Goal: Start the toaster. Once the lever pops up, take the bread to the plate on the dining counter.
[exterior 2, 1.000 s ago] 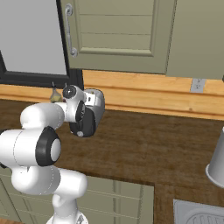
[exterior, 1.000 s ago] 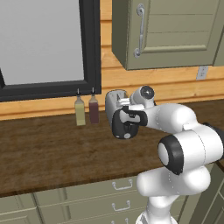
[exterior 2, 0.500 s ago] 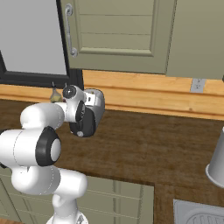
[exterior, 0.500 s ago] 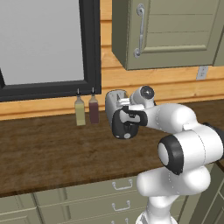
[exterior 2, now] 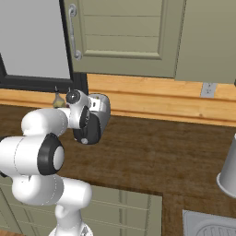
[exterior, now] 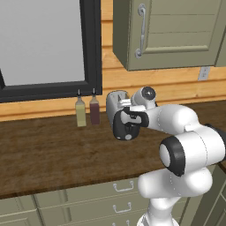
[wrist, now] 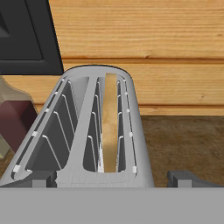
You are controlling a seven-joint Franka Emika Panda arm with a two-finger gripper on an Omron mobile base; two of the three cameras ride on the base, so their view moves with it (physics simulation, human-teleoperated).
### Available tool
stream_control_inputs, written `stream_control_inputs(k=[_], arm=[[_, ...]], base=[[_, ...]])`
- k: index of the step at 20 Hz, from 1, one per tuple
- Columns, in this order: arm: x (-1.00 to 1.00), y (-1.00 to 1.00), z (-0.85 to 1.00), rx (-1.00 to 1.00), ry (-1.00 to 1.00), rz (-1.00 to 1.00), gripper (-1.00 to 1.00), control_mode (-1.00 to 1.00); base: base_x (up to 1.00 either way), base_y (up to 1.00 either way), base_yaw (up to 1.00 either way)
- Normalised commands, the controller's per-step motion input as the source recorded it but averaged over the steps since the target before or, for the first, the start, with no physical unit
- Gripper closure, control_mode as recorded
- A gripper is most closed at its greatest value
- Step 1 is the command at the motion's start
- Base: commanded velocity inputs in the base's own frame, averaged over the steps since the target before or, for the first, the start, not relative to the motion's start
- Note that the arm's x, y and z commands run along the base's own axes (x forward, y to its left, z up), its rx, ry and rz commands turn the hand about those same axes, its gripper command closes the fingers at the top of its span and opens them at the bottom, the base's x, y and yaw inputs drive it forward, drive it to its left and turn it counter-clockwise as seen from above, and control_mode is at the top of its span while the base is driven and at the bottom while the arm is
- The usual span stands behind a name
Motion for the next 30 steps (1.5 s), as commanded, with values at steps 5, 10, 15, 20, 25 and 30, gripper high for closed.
stream_control_inputs(k=[5, 10, 15, 20, 25, 30], arm=[[0.00, 0.00, 0.00, 0.00, 0.00, 0.00, -1.00, -1.00], [0.00, 0.00, 0.00, 0.00, 0.00, 0.00, -1.00, -1.00], [0.00, 0.00, 0.00, 0.00, 0.00, 0.00, -1.00, -1.00], [0.00, 0.00, 0.00, 0.00, 0.00, 0.00, -1.00, -1.00], [0.00, 0.03, -0.04, 0.00, 0.00, 0.00, -1.00, -1.00], [0.01, 0.02, -0.13, 0.00, 0.00, 0.00, -1.00, -1.00]], base=[[0.00, 0.00, 0.00], [0.00, 0.00, 0.00], [0.00, 0.00, 0.00], [0.00, 0.00, 0.00], [0.00, 0.00, 0.00], [0.00, 0.00, 0.00]])
